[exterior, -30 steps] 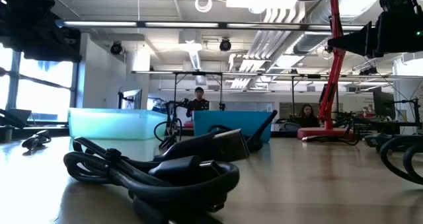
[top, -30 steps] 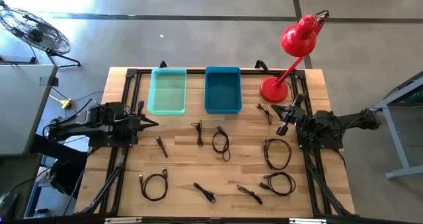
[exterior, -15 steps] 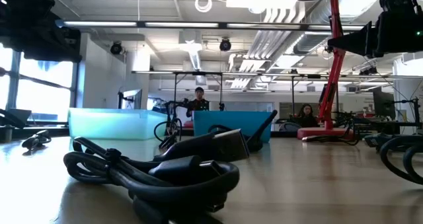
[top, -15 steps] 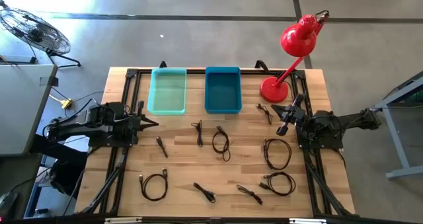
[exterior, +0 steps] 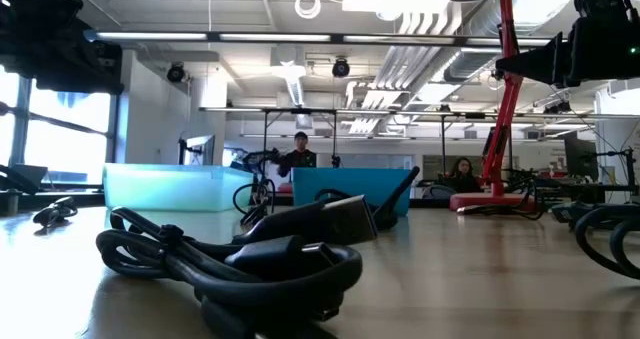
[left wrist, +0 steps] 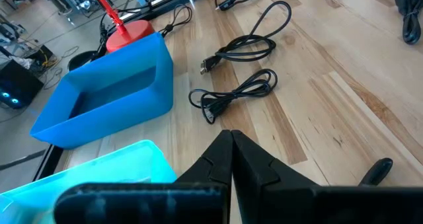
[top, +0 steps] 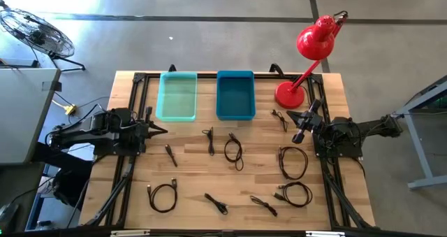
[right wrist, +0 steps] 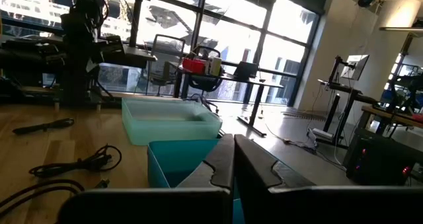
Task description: Pick & Place USB Port
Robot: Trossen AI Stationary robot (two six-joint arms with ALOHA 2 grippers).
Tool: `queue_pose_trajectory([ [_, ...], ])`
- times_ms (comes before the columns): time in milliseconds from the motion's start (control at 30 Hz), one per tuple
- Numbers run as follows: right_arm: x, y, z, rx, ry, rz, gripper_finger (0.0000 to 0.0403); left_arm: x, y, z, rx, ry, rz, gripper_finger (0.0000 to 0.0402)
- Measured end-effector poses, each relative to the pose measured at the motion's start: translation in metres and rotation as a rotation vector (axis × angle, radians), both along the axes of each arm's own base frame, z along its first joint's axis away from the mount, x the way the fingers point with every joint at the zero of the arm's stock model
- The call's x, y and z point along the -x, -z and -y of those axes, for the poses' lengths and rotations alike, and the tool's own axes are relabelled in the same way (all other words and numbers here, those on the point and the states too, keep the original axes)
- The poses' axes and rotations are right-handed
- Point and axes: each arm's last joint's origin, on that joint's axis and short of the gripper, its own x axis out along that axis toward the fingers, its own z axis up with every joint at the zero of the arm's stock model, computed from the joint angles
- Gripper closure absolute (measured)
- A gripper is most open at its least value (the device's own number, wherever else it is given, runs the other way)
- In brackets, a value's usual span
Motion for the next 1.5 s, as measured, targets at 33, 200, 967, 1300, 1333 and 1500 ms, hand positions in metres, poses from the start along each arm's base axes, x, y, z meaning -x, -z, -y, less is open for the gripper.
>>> queue_pose_trajectory([
  [33,-0.0001,0.0002,0.0000,0.000,0.000,-0.001,0.0400,0.0000,0.0000,0.0000,0.000,0.000,0.000,0.0400],
  [200,0.0000,0.0000,0.0000,0.000,0.000,0.000,0.0400,0.0000,0.0000,0.0000,0.000,0.000,0.000,0.0400],
  [967,0.0000,0.0000,0.0000,0.000,0.000,0.000,0.0400,0.0000,-0.0001,0.0000,0.000,0.000,0.001,0.0400],
  [1300,0.0007,-0.0058,-0.0004,-0.076,-0.034,0.099,0.0400,0.0000,0.0000,0.0000,0.000,0.000,0.000,0.0400],
  [1333,0.0007,-0.0055,-0.0004,-0.086,-0.033,0.101,0.0400,0.0000,0.0000,0.0000,0.000,0.000,0.000,0.0400],
  [1500,0.0005,-0.0052,-0.0006,-0.215,-0.064,0.164,0.0400,0.0000,0.0000,0.0000,0.000,0.000,0.000,0.0400],
])
